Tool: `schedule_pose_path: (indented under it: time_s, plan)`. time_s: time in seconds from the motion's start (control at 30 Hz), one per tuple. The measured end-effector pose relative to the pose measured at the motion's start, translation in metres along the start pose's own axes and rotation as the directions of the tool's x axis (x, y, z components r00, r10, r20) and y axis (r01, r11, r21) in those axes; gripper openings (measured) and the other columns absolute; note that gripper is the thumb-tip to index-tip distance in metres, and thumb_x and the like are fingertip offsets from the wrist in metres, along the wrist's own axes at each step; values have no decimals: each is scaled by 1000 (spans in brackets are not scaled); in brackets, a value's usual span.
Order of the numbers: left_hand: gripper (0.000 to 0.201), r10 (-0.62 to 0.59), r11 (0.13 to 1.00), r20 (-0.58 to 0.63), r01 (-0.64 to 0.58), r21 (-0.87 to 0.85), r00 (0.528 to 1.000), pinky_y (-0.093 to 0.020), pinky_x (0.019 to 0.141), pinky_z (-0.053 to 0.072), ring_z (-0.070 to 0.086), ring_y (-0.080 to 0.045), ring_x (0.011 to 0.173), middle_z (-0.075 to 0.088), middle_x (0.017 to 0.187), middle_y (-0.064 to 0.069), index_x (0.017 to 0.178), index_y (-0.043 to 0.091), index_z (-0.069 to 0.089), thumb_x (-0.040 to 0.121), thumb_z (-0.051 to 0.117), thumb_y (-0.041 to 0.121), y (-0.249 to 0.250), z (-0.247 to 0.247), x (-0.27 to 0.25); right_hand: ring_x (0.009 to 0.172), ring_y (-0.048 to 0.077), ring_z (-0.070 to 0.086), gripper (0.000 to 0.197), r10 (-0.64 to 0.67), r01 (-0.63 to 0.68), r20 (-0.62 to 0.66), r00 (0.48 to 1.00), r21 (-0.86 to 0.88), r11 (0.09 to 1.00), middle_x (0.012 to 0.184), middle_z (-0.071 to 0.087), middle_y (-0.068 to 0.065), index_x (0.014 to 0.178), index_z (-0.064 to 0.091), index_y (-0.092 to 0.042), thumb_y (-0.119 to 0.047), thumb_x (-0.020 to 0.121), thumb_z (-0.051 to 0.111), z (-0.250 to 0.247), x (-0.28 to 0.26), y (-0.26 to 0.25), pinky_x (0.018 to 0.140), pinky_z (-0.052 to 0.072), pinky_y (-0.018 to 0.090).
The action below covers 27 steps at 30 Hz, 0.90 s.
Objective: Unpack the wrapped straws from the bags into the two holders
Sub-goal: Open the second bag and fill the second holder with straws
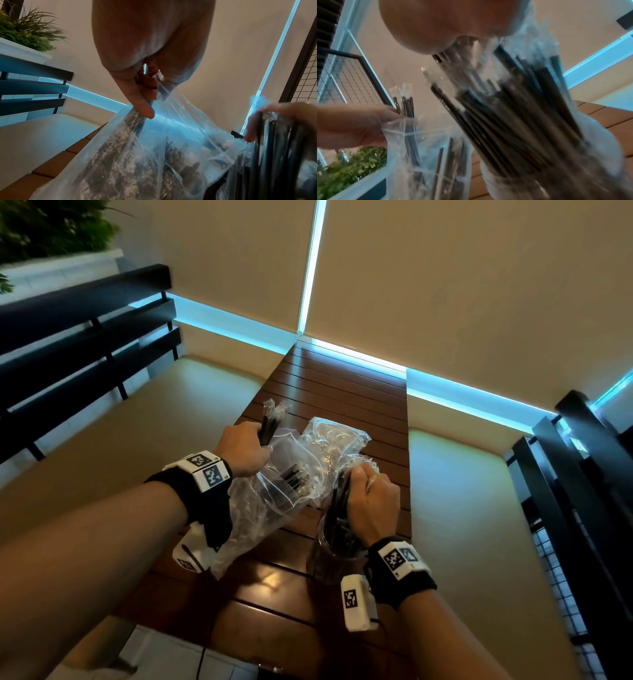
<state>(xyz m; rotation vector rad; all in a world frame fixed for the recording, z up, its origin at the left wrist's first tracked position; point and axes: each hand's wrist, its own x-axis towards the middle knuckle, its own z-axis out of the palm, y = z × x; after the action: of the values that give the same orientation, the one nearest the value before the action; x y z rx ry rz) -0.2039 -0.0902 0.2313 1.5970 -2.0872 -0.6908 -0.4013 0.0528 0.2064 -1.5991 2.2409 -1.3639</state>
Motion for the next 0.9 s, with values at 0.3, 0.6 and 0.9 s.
schedule_pose_path:
  time_s: [0.3,0.6,0.9]
  plan:
    - [14,25,999,34,-26,41,999,-28,67,43,61,-27,77,68,85,-8,92,13,68,87,70,26,7,-1,-1,122,14,46,58,-195,198,32,980,-206,958,134,54,-3,136,49,-27,-61,90,40,-21,10,-13,103,35,40]
    - [10,33,999,40,-35,33,999,-29,67,50,64,-26,76,67,76,-4,83,16,66,85,71,24,5,-2,-4,152,22,14,57,6,362,578,816,-520,773,162,27,6,153,30,-15,-43,103,23,6,-9,6,124,3,48]
    - [15,36,999,59,-35,-16,998,-40,79,58,66,-27,82,71,88,-8,95,15,69,85,73,25,7,-1,-7,154,23,7,57,-19,378,576,817,-510,773,164,21,7,156,22,-14,-36,103,22,6,-19,6,124,-2,49]
